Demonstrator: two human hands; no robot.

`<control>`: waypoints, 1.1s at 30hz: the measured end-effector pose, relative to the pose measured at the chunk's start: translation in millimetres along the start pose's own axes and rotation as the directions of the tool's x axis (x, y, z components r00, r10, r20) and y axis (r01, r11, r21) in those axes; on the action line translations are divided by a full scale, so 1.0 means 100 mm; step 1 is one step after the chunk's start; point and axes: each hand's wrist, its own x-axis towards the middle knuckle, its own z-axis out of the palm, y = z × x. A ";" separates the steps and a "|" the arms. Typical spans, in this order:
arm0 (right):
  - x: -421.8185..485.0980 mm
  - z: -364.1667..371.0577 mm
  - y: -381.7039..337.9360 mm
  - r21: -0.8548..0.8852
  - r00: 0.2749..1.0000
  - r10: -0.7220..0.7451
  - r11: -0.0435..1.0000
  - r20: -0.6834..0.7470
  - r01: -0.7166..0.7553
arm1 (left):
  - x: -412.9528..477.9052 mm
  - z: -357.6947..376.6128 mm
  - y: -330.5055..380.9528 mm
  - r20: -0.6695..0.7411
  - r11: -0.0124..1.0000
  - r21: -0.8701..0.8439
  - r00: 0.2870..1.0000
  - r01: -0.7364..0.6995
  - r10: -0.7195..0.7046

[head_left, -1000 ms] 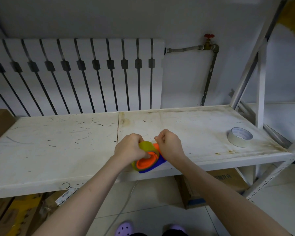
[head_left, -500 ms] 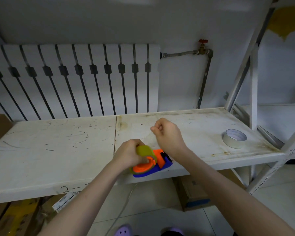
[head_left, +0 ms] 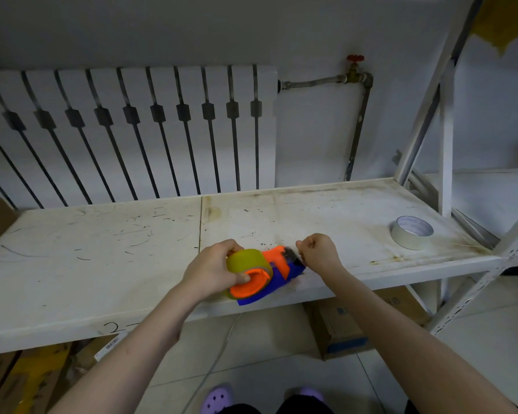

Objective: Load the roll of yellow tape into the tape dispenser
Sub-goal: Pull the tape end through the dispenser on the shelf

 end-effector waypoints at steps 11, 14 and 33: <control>-0.12 -0.09 -0.14 0.059 0.971 -0.230 0.971 -0.064 0.233 | 0.13 -0.06 0.30 0.141 0.963 0.265 0.990 -0.038 0.001; -0.20 -0.16 -0.25 0.022 0.938 -0.346 0.938 -0.019 0.347 | 0.16 0.07 0.46 0.074 0.954 0.298 0.997 -0.033 0.012; -0.21 -0.20 0.13 0.231 0.994 -0.094 0.967 -0.063 0.106 | 0.17 0.18 0.64 0.007 0.933 0.359 1.000 0.009 -0.013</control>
